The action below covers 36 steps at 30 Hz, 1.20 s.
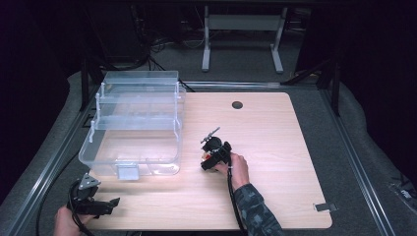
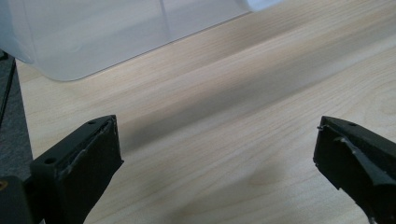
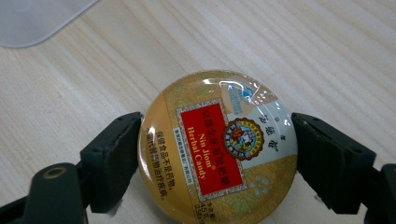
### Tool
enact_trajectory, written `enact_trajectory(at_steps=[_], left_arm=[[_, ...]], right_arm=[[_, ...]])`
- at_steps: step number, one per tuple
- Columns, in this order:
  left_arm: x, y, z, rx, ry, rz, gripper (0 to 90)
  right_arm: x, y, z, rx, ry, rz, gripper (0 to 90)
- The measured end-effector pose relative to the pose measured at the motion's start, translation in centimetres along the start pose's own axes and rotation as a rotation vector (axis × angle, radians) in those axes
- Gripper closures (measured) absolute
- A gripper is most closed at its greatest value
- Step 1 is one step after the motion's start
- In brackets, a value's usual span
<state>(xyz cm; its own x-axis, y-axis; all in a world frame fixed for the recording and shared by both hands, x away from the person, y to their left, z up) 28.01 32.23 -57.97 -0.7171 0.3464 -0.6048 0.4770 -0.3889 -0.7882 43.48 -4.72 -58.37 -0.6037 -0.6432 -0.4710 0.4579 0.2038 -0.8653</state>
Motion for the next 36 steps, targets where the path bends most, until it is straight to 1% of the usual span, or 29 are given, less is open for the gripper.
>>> enact_trajectory(at_steps=[2, 4, 8, 15, 16, 17, 19, 21, 22, 23, 25, 27, 33, 36], left_arm=[[-0.1, 0.0, 0.1, 0.018, -0.003, 0.020, 0.1], [-0.2, 0.0, 0.2, 0.029, -0.006, 0.026, 0.1], [-0.2, 0.0, 0.2, 0.026, 0.000, 0.019, 0.1], [0.1, 0.1, 0.3, 0.027, 0.005, 0.005, 0.2], [0.1, 0.1, 0.3, 0.025, 0.007, 0.005, 0.2], [0.1, 0.1, 0.3, 0.025, 0.007, 0.005, 0.2], [0.1, 0.2, 0.3, 0.026, 0.006, 0.005, 0.2], [0.1, 0.1, 0.3, 0.027, 0.007, 0.005, 0.2], [0.0, 0.1, 0.3, 0.029, 0.009, 0.005, 0.2], [0.0, 0.1, 0.4, 0.032, 0.008, 0.007, 0.2], [0.0, 0.0, 0.5, 0.035, 0.009, 0.011, 0.3], [0.0, -0.1, 0.6, 0.037, 0.012, 0.012, 0.3], [-0.1, -0.1, 0.8, 0.037, 0.023, 0.008, 0.3], [-0.1, -0.1, 0.8, 0.034, 0.024, 0.009, 0.3]], right_arm=[[0.0, 0.0, 0.1, -0.008, 0.006, 0.005, 19.0], [0.0, 0.1, 0.1, -0.022, 0.006, 0.012, 19.3], [0.0, 0.2, 0.3, -0.023, 0.005, 0.003, 19.3], [0.1, 0.3, 0.3, -0.052, 0.021, 0.011, 19.6], [0.0, 0.3, 0.3, -0.051, 0.019, 0.011, 19.6], [0.0, 0.2, 0.4, -0.035, 0.012, 0.003, 19.7], [0.0, 0.2, 0.4, -0.049, 0.022, -0.001, 19.7], [0.0, 0.1, 0.5, -0.050, 0.028, 0.003, 19.7], [-0.1, -0.1, 0.5, -0.057, 0.029, 0.011, 19.7], [-0.1, -0.3, 0.5, -0.047, 0.026, 0.007, 19.7], [-0.2, -0.7, 0.5, -0.040, 0.025, 0.015, 19.7], [-0.1, -1.0, 0.5, -0.046, 0.019, 0.020, 19.7], [0.1, -2.3, 0.8, -0.036, 0.019, 0.024, 19.7], [0.4, -3.0, 1.1, -0.020, 0.021, 0.023, 19.7]])
Point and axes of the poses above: each handheld gripper's, and its own axes: y roughly forward along the jaws, x roughly out of its underside, z roughly to its right, the point moved 5 cm from there along y, roughly forward along the jaws, and after that the axes turned 9 degrees about x, right-handed, at the moved point
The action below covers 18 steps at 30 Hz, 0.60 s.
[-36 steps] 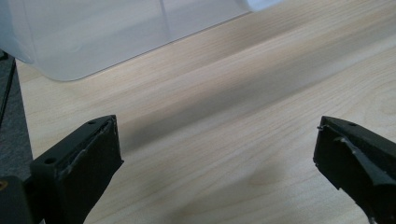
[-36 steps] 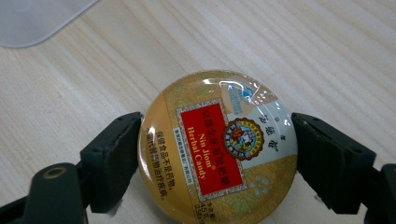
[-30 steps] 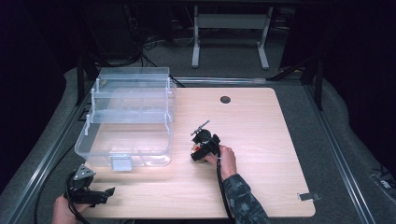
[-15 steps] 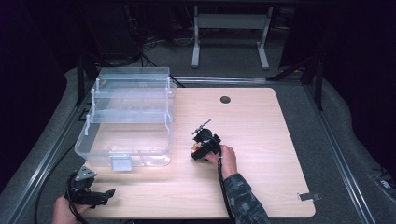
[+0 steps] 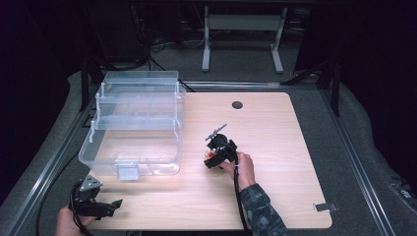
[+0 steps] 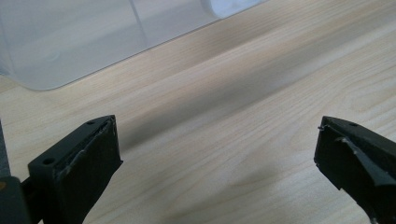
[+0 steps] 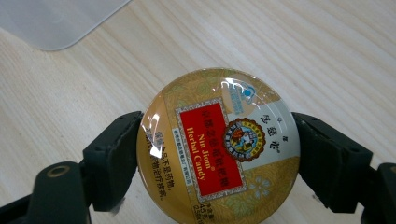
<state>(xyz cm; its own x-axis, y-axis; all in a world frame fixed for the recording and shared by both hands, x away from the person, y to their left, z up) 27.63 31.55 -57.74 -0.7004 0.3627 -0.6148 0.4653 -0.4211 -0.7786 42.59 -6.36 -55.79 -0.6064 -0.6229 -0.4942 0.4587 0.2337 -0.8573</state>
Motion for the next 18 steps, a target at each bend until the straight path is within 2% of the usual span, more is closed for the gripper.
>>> enact_trajectory(at_steps=[5, 8, 15, 16, 18], left_arm=[[-0.1, 0.0, 0.1, 0.000, 0.002, 0.001, 0.3], [-0.1, 0.0, 0.2, 0.005, 0.002, 0.001, 0.3], [-0.2, -0.1, 0.1, 0.004, 0.005, -0.001, 0.4], [-0.2, -0.1, 0.1, 0.004, 0.008, -0.003, 0.4], [-0.3, -0.1, 0.2, 0.006, 0.010, -0.003, 0.3]], right_arm=[[0.6, -1.2, 0.7, 0.017, 0.005, 0.002, 19.7], [0.9, -1.9, 1.0, 0.001, 0.014, 0.018, 19.7], [1.8, -3.2, 1.9, 0.032, 0.029, 0.016, 19.7], [1.9, -3.4, 2.0, 0.006, 0.038, 0.027, 19.7], [2.3, -3.9, 2.3, 0.024, 0.040, 0.021, 19.8]])
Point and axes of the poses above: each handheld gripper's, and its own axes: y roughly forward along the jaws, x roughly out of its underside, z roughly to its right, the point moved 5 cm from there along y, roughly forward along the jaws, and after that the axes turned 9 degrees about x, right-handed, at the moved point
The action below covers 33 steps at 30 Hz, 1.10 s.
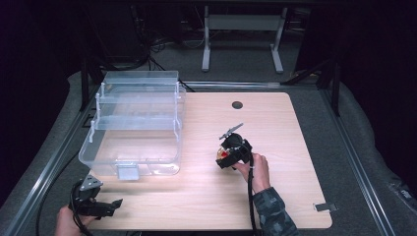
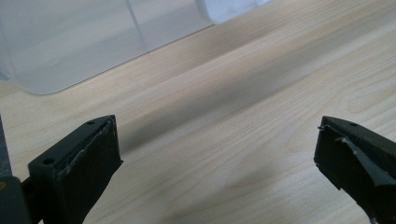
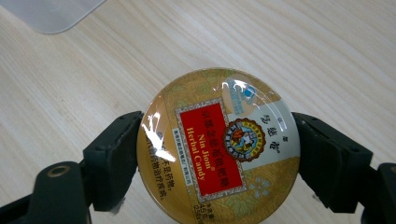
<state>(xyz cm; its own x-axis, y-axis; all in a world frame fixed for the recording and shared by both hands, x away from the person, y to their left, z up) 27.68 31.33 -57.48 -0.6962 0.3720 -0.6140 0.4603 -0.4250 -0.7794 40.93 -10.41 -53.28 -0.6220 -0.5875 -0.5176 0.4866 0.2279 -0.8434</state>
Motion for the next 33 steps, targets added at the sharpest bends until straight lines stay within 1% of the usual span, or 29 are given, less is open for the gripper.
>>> enact_trajectory(at_steps=[1, 3, 4, 6, 8, 10, 11, 12, 15, 16, 17, 20, 22, 23, 24, 25, 26, 27, 28, 30, 32, 33], left_arm=[[0.0, 0.0, 0.1, -0.001, 0.003, -0.002, 0.3], [0.0, -0.1, 0.1, 0.002, 0.006, 0.001, 0.3], [0.0, -0.1, 0.1, 0.002, 0.008, -0.001, 0.3], [0.0, -0.1, 0.1, 0.001, 0.003, 0.000, 0.3], [0.1, 0.0, 0.1, -0.001, 0.007, -0.007, 0.3], [0.1, 0.1, 0.1, 0.005, 0.010, -0.014, 0.3], [0.2, 0.1, 0.2, 0.004, 0.012, -0.018, 0.3], [0.2, 0.2, 0.1, 0.004, 0.014, -0.021, 0.3], [0.2, 0.3, 0.1, 0.003, 0.009, -0.017, 0.3], [0.2, 0.3, 0.1, 0.005, 0.006, -0.015, 0.3], [0.2, 0.4, 0.1, 0.006, 0.007, -0.018, 0.3], [0.3, 0.7, 0.4, 0.009, 0.018, -0.029, 0.3], [0.3, 0.7, 0.4, 0.009, 0.030, -0.035, 0.3], [0.3, 0.7, 0.5, 0.007, 0.029, -0.033, 0.3], [0.3, 0.6, 0.4, 0.005, 0.032, -0.034, 0.3], [0.3, 0.6, 0.4, 0.008, 0.031, -0.032, 0.3], [0.3, 0.6, 0.4, 0.009, 0.031, -0.031, 0.3], [0.4, 0.6, 0.3, 0.008, 0.027, -0.030, 0.3], [0.4, 0.6, 0.3, 0.009, 0.030, -0.034, 0.3], [0.4, 0.7, 0.3, 0.008, 0.032, -0.037, 0.4], [0.4, 0.8, 0.3, 0.009, 0.031, -0.040, 0.4], [0.5, 0.8, 0.3, 0.011, 0.030, -0.042, 0.4]], right_arm=[[0.2, -0.2, 0.2, 0.000, 0.002, 0.001, 19.8], [0.6, -0.7, 0.5, 0.019, 0.007, -0.009, 19.8], [0.8, -0.9, 0.8, 0.019, 0.007, -0.010, 19.8], [1.2, -1.3, 1.2, 0.029, 0.017, -0.011, 19.8], [1.8, -1.8, 1.8, 0.045, 0.027, -0.012, 19.8], [2.4, -2.1, 2.5, 0.050, 0.040, -0.020, 19.7], [2.8, -2.3, 2.9, 0.070, 0.051, -0.027, 19.8], [3.2, -2.5, 3.2, 0.064, 0.061, -0.026, 19.7], [4.4, -3.0, 4.4, 0.094, 0.085, -0.048, 19.7], [4.8, -3.1, 4.8, 0.087, 0.095, -0.050, 19.8], [5.1, -3.3, 5.3, 0.101, 0.103, -0.056, 19.8], [6.1, -3.8, 6.5, 0.120, 0.132, -0.066, 19.8], [6.7, -4.0, 7.2, 0.114, 0.152, -0.064, 19.8], [7.0, -4.2, 7.7, 0.154, 0.156, -0.080, 19.8], [7.3, -4.4, 8.1, 0.156, 0.169, -0.081, 19.8], [7.7, -4.4, 8.5, 0.147, 0.179, -0.079, 19.8], [8.0, -4.5, 8.9, 0.157, 0.189, -0.081, 19.8], [8.6, -4.5, 9.5, 0.181, 0.200, -0.096, 19.8], [8.9, -4.4, 9.8, 0.169, 0.213, -0.095, 19.7], [9.8, -4.4, 10.8, 0.191, 0.234, -0.113, 19.8], [10.7, -4.1, 11.5, 0.144, 0.268, -0.112, 19.8], [11.1, -4.0, 12.0, 0.199, 0.275, -0.135, 19.8]])
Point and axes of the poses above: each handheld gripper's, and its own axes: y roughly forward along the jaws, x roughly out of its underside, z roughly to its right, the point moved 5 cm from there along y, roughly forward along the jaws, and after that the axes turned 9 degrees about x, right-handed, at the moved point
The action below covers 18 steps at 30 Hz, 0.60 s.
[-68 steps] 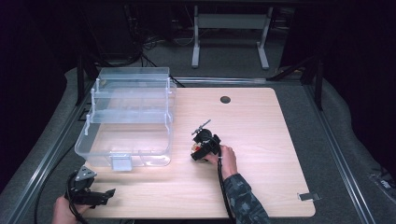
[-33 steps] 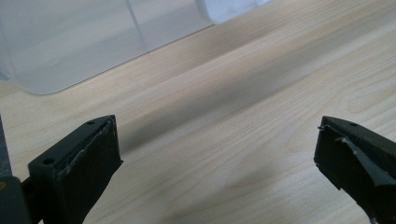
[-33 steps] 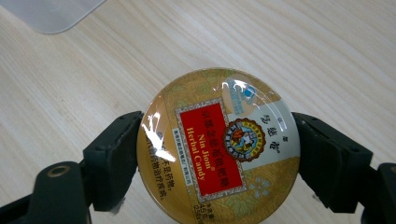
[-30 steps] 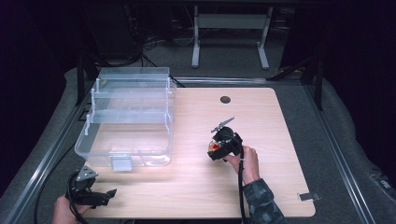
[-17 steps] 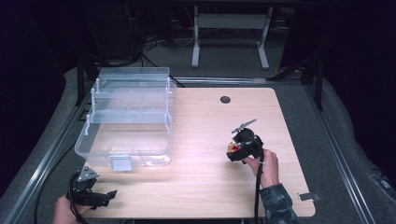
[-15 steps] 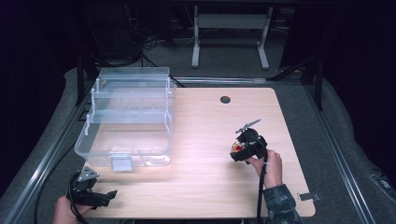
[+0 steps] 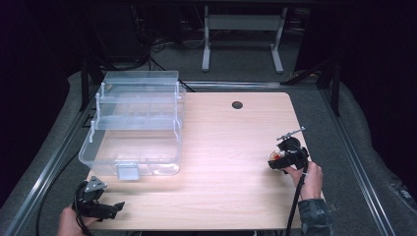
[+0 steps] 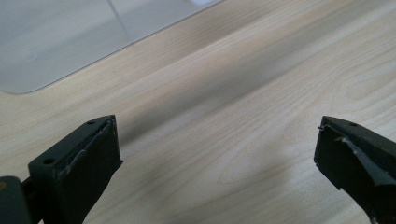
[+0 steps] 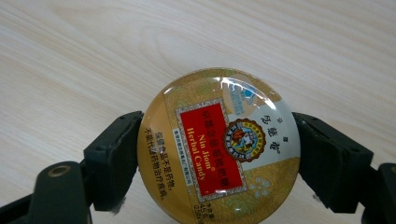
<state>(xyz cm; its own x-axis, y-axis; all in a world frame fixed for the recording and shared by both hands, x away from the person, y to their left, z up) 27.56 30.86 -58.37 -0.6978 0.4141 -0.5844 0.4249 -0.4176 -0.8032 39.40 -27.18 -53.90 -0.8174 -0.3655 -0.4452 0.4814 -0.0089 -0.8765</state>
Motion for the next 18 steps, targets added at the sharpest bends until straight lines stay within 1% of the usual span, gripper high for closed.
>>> enact_trajectory(at_steps=[2, 3, 4, 5, 6, 7, 8, 9, 10, 11, 13, 14, 16, 18], left_arm=[[0.0, 0.1, 0.0, 0.002, -0.003, 0.004, 0.4], [0.0, 0.1, 0.0, 0.001, -0.003, 0.005, 0.4], [0.0, 0.1, 0.1, 0.001, -0.003, 0.005, 0.4], [0.1, 0.0, 0.1, 0.000, -0.002, 0.004, 0.4], [0.1, 0.0, 0.0, -0.003, 0.000, 0.002, 0.4], [0.1, -0.1, 0.0, -0.003, 0.002, 0.002, 0.4], [0.1, -0.1, 0.0, -0.002, 0.001, 0.002, 0.4], [0.2, -0.1, 0.0, -0.003, -0.001, 0.002, 0.4], [0.2, -0.1, -0.1, -0.004, -0.003, 0.001, 0.4], [0.2, -0.1, -0.1, -0.005, -0.003, 0.003, 0.4], [0.2, 0.0, -0.1, -0.003, -0.005, 0.002, 0.4], [0.2, 0.0, 0.0, -0.003, -0.003, 0.001, 0.4], [0.2, 0.1, 0.1, 0.002, -0.004, 0.001, 0.4], [0.1, 0.2, 0.1, 0.001, 0.006, -0.003, 0.4]], right_arm=[[0.4, 0.6, 0.5, -0.063, 0.018, -0.007, 19.8], [0.6, 0.8, 1.0, 0.009, 0.020, -0.022, 19.8], [0.7, 1.1, 1.3, 0.004, 0.029, -0.022, 19.8], [0.8, 1.3, 1.5, -0.032, 0.037, -0.024, 19.8], [1.0, 1.6, 1.9, -0.016, 0.042, -0.031, 19.8], [1.2, 1.8, 2.3, 0.025, 0.051, -0.041, 19.8], [1.4, 2.0, 2.6, -0.023, 0.057, -0.047, 19.8], [1.6, 2.2, 3.0, -0.016, 0.069, -0.050, 19.8], [1.8, 2.4, 3.4, 0.025, 0.077, -0.057, 19.8], [2.0, 2.5, 3.8, 0.037, 0.084, -0.060, 19.8], [2.2, 2.5, 4.3, 0.020, 0.100, -0.059, 19.8], [2.2, 2.6, 4.5, 0.020, 0.104, -0.060, 19.8], [2.4, 2.7, 4.8, 0.034, 0.106, -0.069, 19.8], [2.4, 2.9, 5.0, 0.044, 0.112, -0.074, 19.7]])
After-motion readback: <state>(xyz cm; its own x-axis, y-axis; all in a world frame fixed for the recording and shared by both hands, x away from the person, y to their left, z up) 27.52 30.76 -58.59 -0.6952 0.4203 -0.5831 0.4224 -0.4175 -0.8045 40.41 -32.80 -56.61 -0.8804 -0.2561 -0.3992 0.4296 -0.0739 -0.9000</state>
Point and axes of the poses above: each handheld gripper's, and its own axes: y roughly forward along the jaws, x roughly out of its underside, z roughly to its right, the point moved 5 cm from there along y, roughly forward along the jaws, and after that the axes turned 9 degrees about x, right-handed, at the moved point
